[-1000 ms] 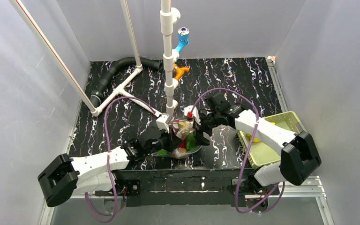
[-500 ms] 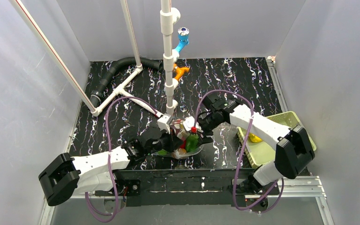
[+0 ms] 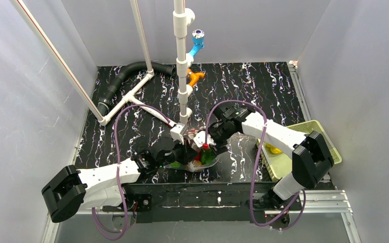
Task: Open the zip-top bag and remove the fake food
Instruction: Pick up the fake vegetable from the zipper food storage bag.
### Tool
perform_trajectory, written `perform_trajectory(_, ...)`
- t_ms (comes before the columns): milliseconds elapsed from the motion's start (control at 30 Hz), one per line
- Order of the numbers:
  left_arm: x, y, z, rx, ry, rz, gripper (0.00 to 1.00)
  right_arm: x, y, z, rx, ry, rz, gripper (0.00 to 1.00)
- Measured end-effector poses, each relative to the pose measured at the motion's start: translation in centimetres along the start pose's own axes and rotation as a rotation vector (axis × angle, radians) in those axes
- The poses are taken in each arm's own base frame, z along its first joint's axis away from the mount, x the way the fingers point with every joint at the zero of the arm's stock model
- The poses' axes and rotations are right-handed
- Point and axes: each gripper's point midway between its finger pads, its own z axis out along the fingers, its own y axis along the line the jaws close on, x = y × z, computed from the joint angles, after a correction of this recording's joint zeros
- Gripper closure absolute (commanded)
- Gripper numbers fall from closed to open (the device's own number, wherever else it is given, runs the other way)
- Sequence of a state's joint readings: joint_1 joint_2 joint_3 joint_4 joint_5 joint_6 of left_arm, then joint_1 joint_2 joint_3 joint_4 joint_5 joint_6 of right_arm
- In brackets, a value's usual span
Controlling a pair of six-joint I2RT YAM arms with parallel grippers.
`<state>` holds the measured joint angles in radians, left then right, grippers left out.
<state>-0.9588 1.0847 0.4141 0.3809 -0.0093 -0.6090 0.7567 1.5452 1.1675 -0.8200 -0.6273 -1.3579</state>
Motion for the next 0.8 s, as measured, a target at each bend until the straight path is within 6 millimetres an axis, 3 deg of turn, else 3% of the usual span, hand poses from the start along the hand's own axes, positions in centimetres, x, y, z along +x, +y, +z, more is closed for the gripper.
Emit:
perform_trajectory(367,0.0,0.1,-0.1,-0.007,-0.001,-0.003,1.0,2.2,0.1,2.7,-0.013,0.097,-0.083,0.14)
perform_trajectory(533,-0.2,0.7,-0.5,-0.034,-0.02,-0.006,1.0,3.3,0.5,3.6,-0.024,0.129,-0.113,0.12)
perform_trajectory(667,-0.2,0.9,-0.5,-0.041,-0.023,-0.006,1.0,4.0,0.6,4.7,-0.036,0.149,-0.144,0.15)
perform_trajectory(800,-0.1,0.9,-0.5,-0.042,-0.022,-0.009,1.0,4.2,0.9,5.5,-0.051,0.163,-0.159,0.32)
